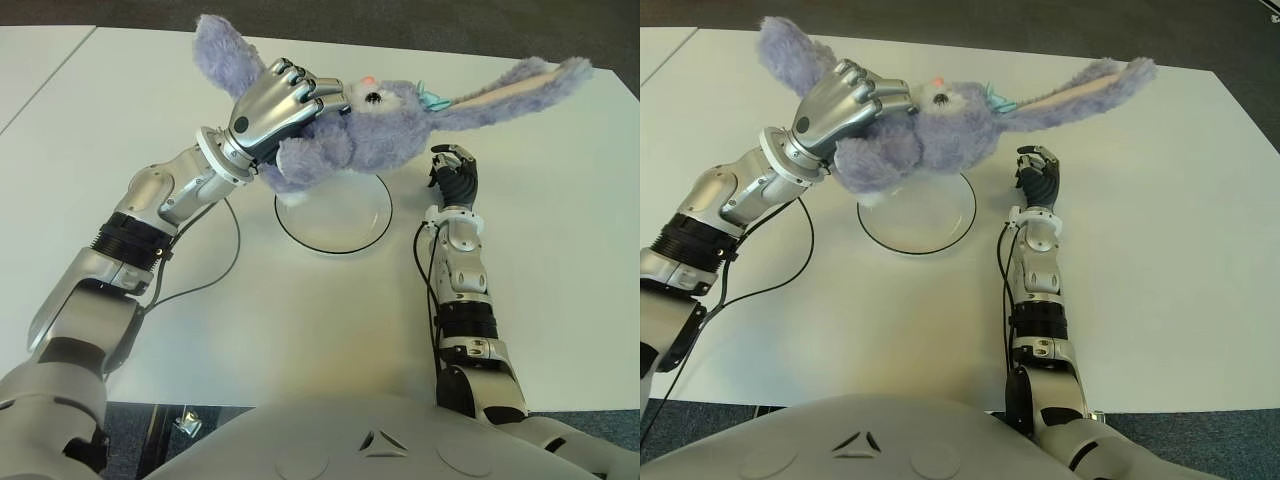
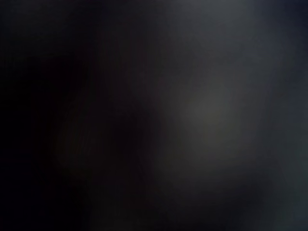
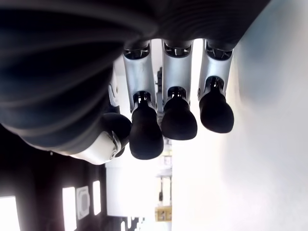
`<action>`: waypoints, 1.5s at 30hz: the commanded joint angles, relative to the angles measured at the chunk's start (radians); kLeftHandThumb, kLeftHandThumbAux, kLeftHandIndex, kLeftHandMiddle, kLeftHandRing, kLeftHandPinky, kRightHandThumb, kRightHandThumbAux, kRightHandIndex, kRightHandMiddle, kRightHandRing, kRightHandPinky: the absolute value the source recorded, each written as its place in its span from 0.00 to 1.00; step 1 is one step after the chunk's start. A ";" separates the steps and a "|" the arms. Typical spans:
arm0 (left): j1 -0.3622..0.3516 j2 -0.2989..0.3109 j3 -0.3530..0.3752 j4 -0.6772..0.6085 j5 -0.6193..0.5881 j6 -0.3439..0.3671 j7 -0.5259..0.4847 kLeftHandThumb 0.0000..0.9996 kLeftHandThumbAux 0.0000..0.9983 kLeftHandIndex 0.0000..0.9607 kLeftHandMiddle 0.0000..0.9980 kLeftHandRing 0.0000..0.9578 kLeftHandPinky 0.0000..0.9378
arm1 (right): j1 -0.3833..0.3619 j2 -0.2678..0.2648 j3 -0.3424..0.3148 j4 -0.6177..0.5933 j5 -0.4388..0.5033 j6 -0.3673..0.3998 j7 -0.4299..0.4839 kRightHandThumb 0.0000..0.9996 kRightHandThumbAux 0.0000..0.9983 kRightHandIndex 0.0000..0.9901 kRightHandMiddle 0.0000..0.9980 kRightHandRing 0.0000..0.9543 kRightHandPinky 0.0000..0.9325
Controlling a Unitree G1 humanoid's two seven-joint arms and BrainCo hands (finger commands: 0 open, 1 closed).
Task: Put the doll into the plate.
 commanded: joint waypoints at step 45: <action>0.017 -0.055 -0.054 0.185 -0.039 -0.069 -0.160 0.72 0.70 0.46 0.89 0.94 0.95 | 0.041 0.000 0.008 -0.002 -0.011 0.036 0.002 0.71 0.72 0.44 0.77 0.81 0.79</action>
